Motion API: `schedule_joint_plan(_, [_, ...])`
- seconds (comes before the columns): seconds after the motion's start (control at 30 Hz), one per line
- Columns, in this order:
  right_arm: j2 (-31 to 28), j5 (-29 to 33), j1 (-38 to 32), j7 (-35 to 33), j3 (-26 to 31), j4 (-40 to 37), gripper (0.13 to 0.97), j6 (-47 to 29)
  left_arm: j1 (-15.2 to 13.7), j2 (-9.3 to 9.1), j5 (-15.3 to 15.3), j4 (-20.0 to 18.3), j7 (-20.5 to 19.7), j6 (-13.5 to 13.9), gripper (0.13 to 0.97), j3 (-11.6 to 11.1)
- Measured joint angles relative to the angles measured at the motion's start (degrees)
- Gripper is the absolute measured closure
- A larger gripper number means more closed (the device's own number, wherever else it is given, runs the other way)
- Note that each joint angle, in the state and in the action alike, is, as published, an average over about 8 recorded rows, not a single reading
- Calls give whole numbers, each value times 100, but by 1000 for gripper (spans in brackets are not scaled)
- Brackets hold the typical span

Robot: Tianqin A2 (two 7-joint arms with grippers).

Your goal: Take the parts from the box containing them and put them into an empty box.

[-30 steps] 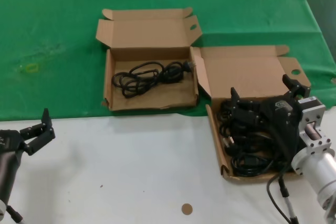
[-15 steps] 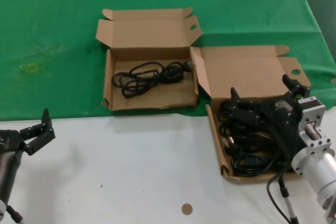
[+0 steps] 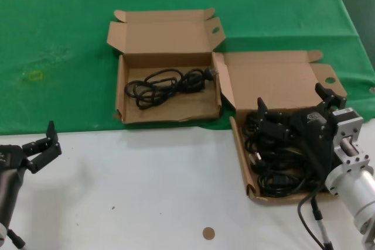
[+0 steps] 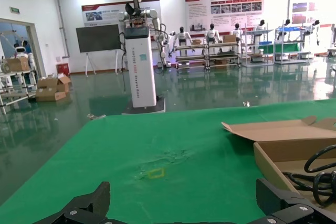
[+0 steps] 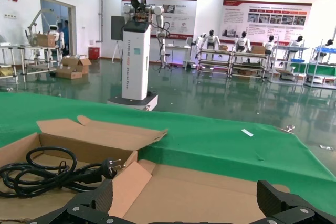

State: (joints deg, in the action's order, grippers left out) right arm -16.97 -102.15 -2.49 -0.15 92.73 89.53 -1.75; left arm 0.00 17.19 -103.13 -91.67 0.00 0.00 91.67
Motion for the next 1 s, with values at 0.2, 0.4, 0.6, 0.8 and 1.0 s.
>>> schedule_joint_plan(0.2, [0, 0, 0, 0, 0, 0, 129, 0, 0, 0, 0, 0, 0, 0, 132, 0])
schedule_joint_plan(0.4, [0, 0, 0, 0, 0, 0, 129, 0, 0, 0, 0, 0, 0, 0, 132, 0])
schedule_joint_plan(0.6, [0, 0, 0, 0, 0, 0, 129, 0, 0, 0, 0, 0, 0, 0, 132, 0])
schedule_joint_plan(0.8, [0, 0, 0, 0, 0, 0, 129, 0, 0, 0, 0, 0, 0, 0, 132, 0])
schedule_joint_plan(1.0, [0, 0, 0, 0, 0, 0, 129, 0, 0, 0, 0, 0, 0, 0, 132, 0])
